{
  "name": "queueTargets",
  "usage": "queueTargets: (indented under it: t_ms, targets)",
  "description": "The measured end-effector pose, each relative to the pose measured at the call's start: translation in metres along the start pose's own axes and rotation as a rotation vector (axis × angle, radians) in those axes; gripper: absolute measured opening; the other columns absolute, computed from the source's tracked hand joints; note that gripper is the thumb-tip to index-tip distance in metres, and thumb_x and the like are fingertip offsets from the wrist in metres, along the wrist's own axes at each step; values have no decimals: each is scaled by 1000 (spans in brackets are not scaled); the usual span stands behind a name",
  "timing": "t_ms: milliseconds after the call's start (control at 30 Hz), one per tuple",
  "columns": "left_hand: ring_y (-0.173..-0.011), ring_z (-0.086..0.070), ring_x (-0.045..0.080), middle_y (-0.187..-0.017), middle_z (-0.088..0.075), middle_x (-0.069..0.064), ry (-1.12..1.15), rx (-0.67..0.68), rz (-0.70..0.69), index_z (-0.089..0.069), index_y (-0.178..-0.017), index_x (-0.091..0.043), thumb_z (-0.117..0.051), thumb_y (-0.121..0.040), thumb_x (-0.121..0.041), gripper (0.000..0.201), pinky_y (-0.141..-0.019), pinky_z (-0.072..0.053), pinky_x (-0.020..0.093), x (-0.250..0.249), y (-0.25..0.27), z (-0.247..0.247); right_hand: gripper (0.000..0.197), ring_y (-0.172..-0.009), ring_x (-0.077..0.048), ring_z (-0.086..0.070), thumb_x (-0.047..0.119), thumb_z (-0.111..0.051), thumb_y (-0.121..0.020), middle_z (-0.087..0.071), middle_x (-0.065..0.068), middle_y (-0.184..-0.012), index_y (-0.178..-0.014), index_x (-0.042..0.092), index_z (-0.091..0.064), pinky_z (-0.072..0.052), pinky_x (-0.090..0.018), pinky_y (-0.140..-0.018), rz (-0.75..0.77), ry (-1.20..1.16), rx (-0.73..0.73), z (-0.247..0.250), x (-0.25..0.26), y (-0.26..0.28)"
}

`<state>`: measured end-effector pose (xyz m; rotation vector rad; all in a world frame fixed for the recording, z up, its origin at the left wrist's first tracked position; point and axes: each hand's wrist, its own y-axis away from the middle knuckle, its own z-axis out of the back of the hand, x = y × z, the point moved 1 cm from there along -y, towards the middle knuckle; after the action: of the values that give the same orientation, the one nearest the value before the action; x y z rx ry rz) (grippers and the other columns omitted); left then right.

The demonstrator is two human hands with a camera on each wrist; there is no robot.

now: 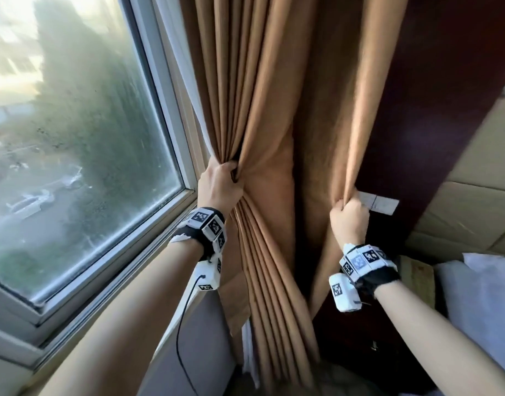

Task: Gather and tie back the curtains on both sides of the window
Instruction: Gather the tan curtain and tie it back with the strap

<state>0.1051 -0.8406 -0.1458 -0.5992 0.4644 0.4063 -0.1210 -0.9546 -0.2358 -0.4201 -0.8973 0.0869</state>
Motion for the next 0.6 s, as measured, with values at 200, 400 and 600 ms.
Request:
queueTargets:
  t_ms: [200, 400, 600]
  targets:
    - [-88, -60, 38, -99, -57, 14, 51, 62, -46, -69, -93, -17, -58, -77, -24, 20, -79, -52, 39, -17, 13, -4, 50, -82, -47, -66, 15, -48, -94, -66, -32, -87, -137, -8, -39, -54, -49, -70, 306, 102, 220, -16, 49, 87]
    - [-97, -60, 32, -105, -56, 12, 131, 71, -113, -69, -103, -15, -49, -87, -60, 52, -82, -47, 29, -27, 29, 1, 35, -93, -39, -65, 8, -38, -96, -67, -19, -101, -129, 3, -45, -49, -42, -77, 399, 314, 391, -47, 95, 102]
    - [-93, -59, 34, -106, -52, 14, 8, 90, -92, -65, -98, -13, -62, -82, -35, 28, -81, -53, 39, -11, 19, 3, 22, -87, -40, -65, 29, -47, -97, -68, -20, -91, -101, 10, -58, -48, -40, -71, 498, 249, 541, -36, 76, 83]
